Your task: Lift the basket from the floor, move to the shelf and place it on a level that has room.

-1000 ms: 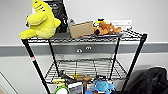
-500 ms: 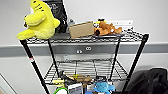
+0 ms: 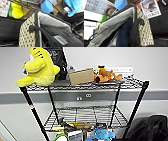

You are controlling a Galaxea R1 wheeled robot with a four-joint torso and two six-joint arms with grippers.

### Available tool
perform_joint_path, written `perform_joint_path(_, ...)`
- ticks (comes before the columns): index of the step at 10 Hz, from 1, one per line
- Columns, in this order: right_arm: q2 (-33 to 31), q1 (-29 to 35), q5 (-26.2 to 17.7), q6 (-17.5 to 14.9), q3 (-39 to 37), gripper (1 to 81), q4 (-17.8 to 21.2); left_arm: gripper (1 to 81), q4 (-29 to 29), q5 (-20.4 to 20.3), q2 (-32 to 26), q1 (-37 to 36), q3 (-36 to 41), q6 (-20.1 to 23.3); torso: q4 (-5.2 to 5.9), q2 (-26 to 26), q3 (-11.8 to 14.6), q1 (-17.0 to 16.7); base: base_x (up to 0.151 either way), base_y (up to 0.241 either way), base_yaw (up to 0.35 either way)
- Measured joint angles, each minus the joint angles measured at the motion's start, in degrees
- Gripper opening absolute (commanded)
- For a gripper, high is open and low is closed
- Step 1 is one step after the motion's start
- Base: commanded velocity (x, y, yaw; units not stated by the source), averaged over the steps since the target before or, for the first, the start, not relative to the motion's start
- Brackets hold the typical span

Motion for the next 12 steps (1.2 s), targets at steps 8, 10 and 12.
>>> perform_joint_path(8,-9.17,1.82,1.16,-0.02,15.35,1.0,0.00,1.0,0.00,-1.35,-8.67,-1.85,14.91,0.02,0.00,0.00,0.00,0.00,0.000,0.000,0.000)
perform_joint_path(10,-11.52,2.40,1.49,-0.02,18.86,1.0,-0.01,1.0,0.00,-1.41,-10.98,-2.51,18.80,0.00,0.00,0.00,0.00,0.00,0.000,0.000,0.000)
perform_joint_path(12,-13.34,2.84,1.93,-0.02,21.72,1.0,-0.01,1.0,0.00,-1.94,-13.15,-3.17,22.04,0.00,0.00,0.00,0.00,0.00,0.000,0.000,0.000)
